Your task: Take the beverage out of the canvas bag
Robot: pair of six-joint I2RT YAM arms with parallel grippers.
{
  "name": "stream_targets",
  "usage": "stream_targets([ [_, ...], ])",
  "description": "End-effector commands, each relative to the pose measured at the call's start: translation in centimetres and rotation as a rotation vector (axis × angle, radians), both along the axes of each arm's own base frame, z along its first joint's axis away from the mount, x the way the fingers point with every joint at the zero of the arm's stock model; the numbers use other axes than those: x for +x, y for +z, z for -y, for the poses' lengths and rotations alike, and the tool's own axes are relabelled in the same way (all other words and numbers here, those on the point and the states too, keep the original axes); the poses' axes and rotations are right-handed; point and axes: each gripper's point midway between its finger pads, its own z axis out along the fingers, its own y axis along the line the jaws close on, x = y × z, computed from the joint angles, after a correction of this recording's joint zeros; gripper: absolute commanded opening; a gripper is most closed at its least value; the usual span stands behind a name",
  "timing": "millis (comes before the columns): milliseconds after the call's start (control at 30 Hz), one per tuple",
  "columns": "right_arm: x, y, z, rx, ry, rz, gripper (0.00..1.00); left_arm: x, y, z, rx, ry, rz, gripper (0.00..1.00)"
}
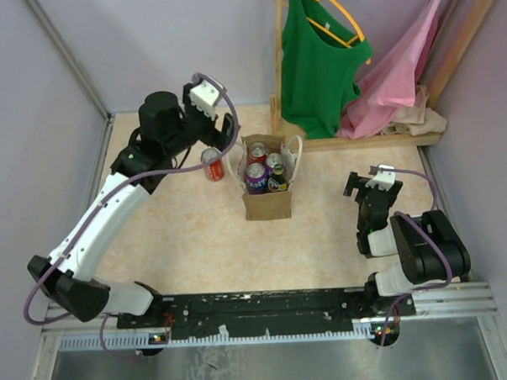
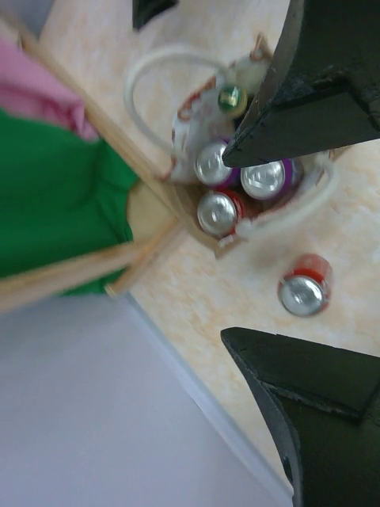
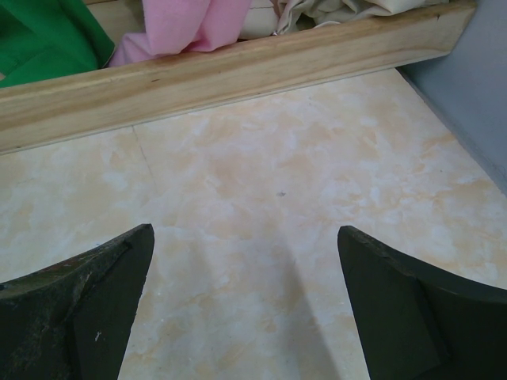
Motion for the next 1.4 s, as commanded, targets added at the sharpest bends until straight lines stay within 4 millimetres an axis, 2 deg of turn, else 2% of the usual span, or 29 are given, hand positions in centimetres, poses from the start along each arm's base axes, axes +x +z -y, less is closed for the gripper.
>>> stream_targets([
  [0, 0.7, 1.9, 0.3, 0.008, -0.013, 0.071, 0.99, -2.8, -1.6, 4.7, 0.033, -0.237, -0.038, 0.88],
  [100, 0.7, 2.0, 0.3, 0.007, -0.013, 0.071, 0.99, -3.5, -4.5, 6.9, 0.082, -0.287, -0.165, 0.86],
  [233, 0.7, 2.0, 0.3, 0.008, -0.013, 0.073, 0.99, -4.1, -7.5, 9.6, 0.150, -0.330, -0.223, 0.86],
  [300, 0.7, 2.0, 0.2, 0.008, -0.012, 0.072, 0.99, -3.9, -9.1, 10.2, 0.173, -0.346, -0.251, 0.85],
  [433, 0.7, 1.9, 0.2, 0.008, -0.013, 0.071, 0.99, -3.2, -12.2, 10.6, 0.232, -0.353, -0.292, 0.85],
  [633, 0.7, 2.0, 0.2, 0.008, -0.013, 0.072, 0.99, -2.0, -16.6, 10.1, 0.317, -0.304, -0.362, 0.88],
  [800, 0.7, 1.9, 0.2, 0.008, -0.013, 0.071, 0.99, -1.3, -18.0, 9.7, 0.347, -0.266, -0.372, 0.91],
  [1000, 0.7, 2.0, 0.2, 0.008, -0.013, 0.072, 0.99, 0.1, -21.0, 8.5, 0.438, -0.173, -0.422, 0.93],
  [1133, 0.7, 2.0, 0.2, 0.007, -0.013, 0.071, 0.99, 0.3, -22.4, 8.4, 0.460, -0.155, -0.459, 0.93],
  [1367, 0.7, 2.0, 0.2, 0.008, -0.012, 0.072, 0.99, 1.3, -23.2, 8.0, 0.492, -0.122, -0.444, 0.92],
])
